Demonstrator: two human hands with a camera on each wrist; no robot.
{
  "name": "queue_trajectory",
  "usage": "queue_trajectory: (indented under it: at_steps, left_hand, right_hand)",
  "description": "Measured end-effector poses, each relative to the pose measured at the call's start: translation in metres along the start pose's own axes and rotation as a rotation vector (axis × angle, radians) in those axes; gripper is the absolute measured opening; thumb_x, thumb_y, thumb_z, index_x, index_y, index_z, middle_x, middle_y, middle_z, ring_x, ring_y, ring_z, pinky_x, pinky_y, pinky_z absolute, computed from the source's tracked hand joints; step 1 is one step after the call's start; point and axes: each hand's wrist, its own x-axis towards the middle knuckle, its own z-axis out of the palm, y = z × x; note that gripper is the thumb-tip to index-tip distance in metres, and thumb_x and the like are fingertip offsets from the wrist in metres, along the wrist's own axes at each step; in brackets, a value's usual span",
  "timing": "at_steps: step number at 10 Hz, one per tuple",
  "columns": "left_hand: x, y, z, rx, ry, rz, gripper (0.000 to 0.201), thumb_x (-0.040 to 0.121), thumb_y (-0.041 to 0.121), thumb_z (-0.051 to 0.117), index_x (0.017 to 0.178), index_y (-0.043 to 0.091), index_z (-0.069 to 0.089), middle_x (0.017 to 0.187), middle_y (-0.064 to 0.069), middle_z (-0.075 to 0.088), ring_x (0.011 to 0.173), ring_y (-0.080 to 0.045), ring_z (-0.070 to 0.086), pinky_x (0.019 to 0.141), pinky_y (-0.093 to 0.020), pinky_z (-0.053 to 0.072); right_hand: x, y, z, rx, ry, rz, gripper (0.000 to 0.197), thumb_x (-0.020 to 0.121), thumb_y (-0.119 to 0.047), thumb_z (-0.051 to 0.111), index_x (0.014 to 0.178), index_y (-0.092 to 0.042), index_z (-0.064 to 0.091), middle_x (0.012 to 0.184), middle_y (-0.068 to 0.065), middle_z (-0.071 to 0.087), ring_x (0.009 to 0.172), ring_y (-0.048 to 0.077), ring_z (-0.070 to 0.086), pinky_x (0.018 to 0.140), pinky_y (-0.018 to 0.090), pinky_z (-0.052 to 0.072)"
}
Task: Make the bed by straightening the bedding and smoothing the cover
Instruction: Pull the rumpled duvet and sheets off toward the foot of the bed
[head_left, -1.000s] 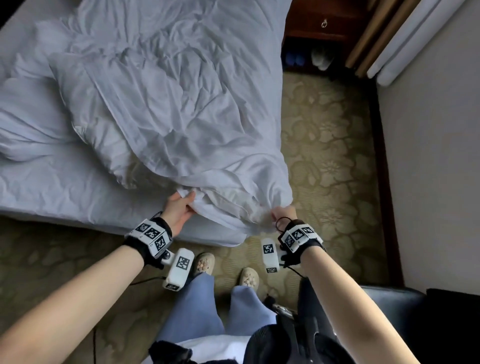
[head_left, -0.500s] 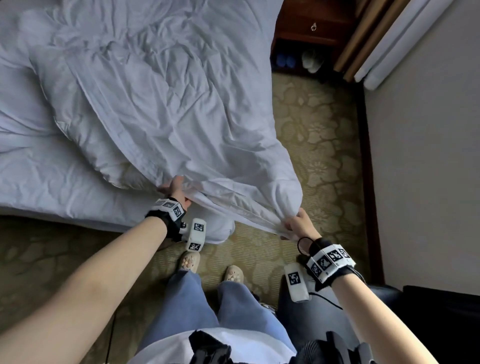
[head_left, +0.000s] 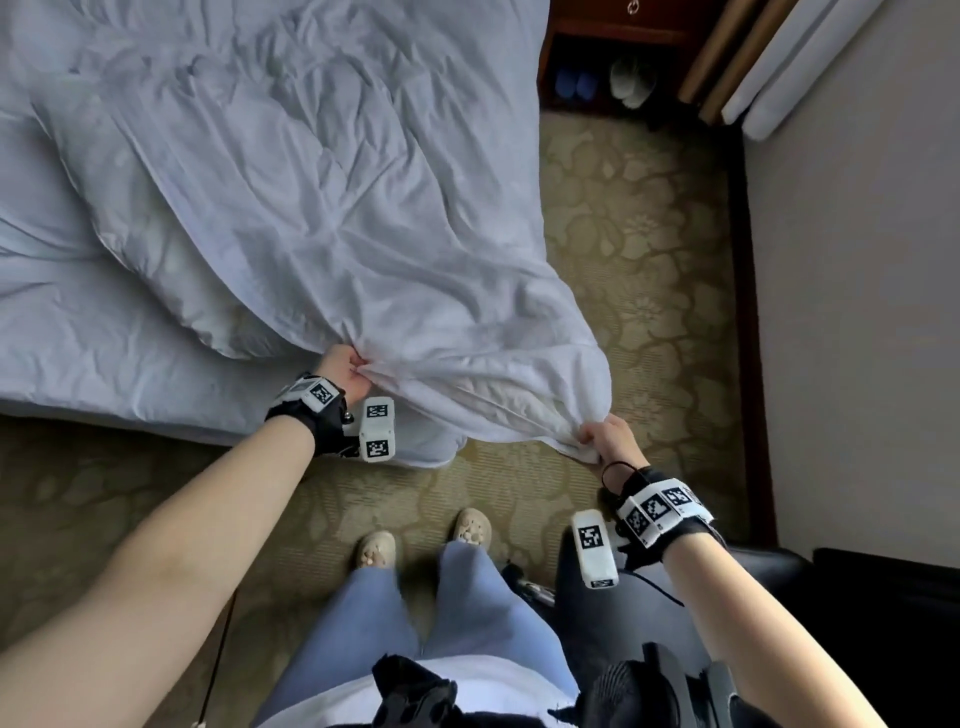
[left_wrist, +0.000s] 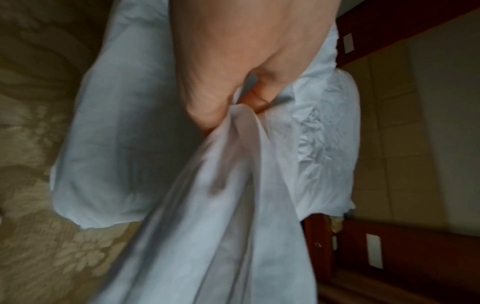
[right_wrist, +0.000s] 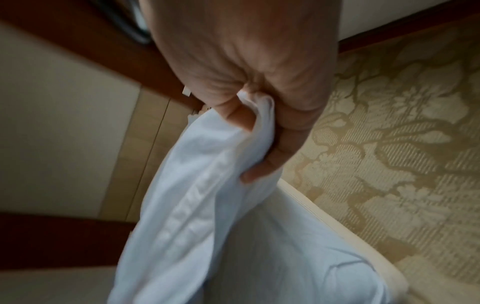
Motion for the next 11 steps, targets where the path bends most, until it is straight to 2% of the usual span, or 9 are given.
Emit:
queue_trajectory:
  at_steps: [1, 2, 3, 5, 6, 7, 9, 10, 11]
  left_hand:
    - [-0.03, 0.02, -0.015, 0.295, 0.02, 0.118, 0.018, 0.092, -0.008, 0.044, 0.094, -0.018, 0.059, 0.096, -0.03, 0.063, 0.113, -0.037, 0.058, 0.071, -0.021, 0.045]
    - [-0.037, 0.028, -0.023, 0.372, 0.015, 0.17, 0.027, 0.09, -0.014, 0.042, 0.113, -0.026, 0.05, 0.119, -0.041, 0.053, 0.118, -0.045, 0.05, 0.06, -0.006, 0.041]
    - [-0.032, 0.024, -0.041, 0.52, 0.066, 0.219, 0.017, 0.089, -0.007, 0.047, 0.09, -0.013, 0.063, 0.087, -0.022, 0.065, 0.095, -0.023, 0.059, 0.078, -0.021, 0.042]
    - [-0.029, 0.007, -0.067, 0.58, 0.08, 0.269, 0.021, 0.088, -0.008, 0.049, 0.102, -0.018, 0.06, 0.104, -0.032, 0.063, 0.098, -0.031, 0.061, 0.074, -0.025, 0.042]
    - [-0.021, 0.002, -0.081, 0.612, 0.101, 0.272, 0.02, 0.088, -0.005, 0.049, 0.097, -0.018, 0.062, 0.076, -0.018, 0.061, 0.092, -0.029, 0.06, 0.074, -0.024, 0.039]
    - [-0.023, 0.003, -0.098, 0.71, 0.091, 0.268, 0.019, 0.088, -0.001, 0.05, 0.096, -0.012, 0.063, 0.067, -0.009, 0.053, 0.085, -0.03, 0.059, 0.074, -0.026, 0.041]
    - [-0.031, -0.002, -0.118, 0.79, 0.084, 0.357, 0.008, 0.082, 0.002, 0.057, 0.085, 0.009, 0.058, 0.097, -0.02, 0.065, 0.092, -0.034, 0.062, 0.083, -0.035, 0.05]
    - [-0.04, -0.016, -0.111, 0.821, 0.048, 0.378, 0.01, 0.082, 0.001, 0.058, 0.075, 0.008, 0.057, 0.088, -0.019, 0.064, 0.088, -0.033, 0.063, 0.079, -0.034, 0.051]
    - [-0.043, -0.032, -0.113, 0.807, 0.036, 0.393, 0.011, 0.081, 0.003, 0.058, 0.072, 0.006, 0.062, 0.075, -0.014, 0.063, 0.084, -0.031, 0.065, 0.07, -0.028, 0.047]
  right_hand:
    - [0.006, 0.017, 0.02, 0.086, -0.04, -0.158, 0.054, 0.075, 0.001, 0.056, 0.122, -0.012, 0.033, 0.095, 0.003, 0.046, 0.077, 0.016, 0.054, 0.067, 0.029, 0.056]
    - [0.002, 0.022, 0.036, -0.126, -0.003, -0.377, 0.058, 0.083, 0.008, 0.053, 0.133, -0.012, 0.031, 0.117, 0.004, 0.05, 0.084, 0.011, 0.056, 0.07, 0.012, 0.05]
    - [0.002, 0.027, 0.051, -0.262, -0.002, -0.385, 0.045, 0.079, -0.007, 0.069, 0.119, -0.011, 0.049, 0.115, 0.004, 0.055, 0.093, 0.02, 0.056, 0.077, 0.028, 0.051]
    - [-0.017, 0.037, 0.064, -0.267, 0.18, -0.471, 0.033, 0.085, -0.003, 0.059, 0.117, -0.008, 0.059, 0.104, 0.009, 0.065, 0.093, 0.025, 0.061, 0.081, 0.032, 0.05]
    - [-0.027, 0.04, 0.06, -0.131, 0.234, -0.474, 0.031, 0.088, 0.003, 0.049, 0.112, -0.004, 0.068, 0.106, 0.012, 0.07, 0.096, 0.025, 0.065, 0.086, 0.038, 0.054]
    - [-0.041, 0.032, 0.054, 0.253, 0.166, -0.43, 0.023, 0.091, 0.002, 0.044, 0.082, -0.005, 0.064, 0.079, 0.01, 0.064, 0.074, 0.022, 0.064, 0.066, 0.032, 0.057]
    - [-0.06, 0.046, 0.048, 0.353, 0.239, -0.197, 0.031, 0.084, -0.002, 0.037, 0.055, -0.011, 0.044, 0.069, 0.012, 0.052, 0.066, 0.023, 0.052, 0.062, 0.032, 0.048]
    - [-0.057, 0.073, 0.059, 0.285, 0.292, -0.043, 0.018, 0.074, -0.03, 0.031, 0.059, -0.021, 0.035, 0.085, 0.014, 0.047, 0.082, 0.022, 0.044, 0.078, 0.036, 0.047]
    - [-0.056, 0.078, 0.066, 0.506, 0.452, 0.118, 0.027, 0.086, -0.027, 0.04, 0.08, -0.002, 0.049, 0.079, 0.01, 0.047, 0.074, 0.024, 0.042, 0.072, 0.035, 0.035]
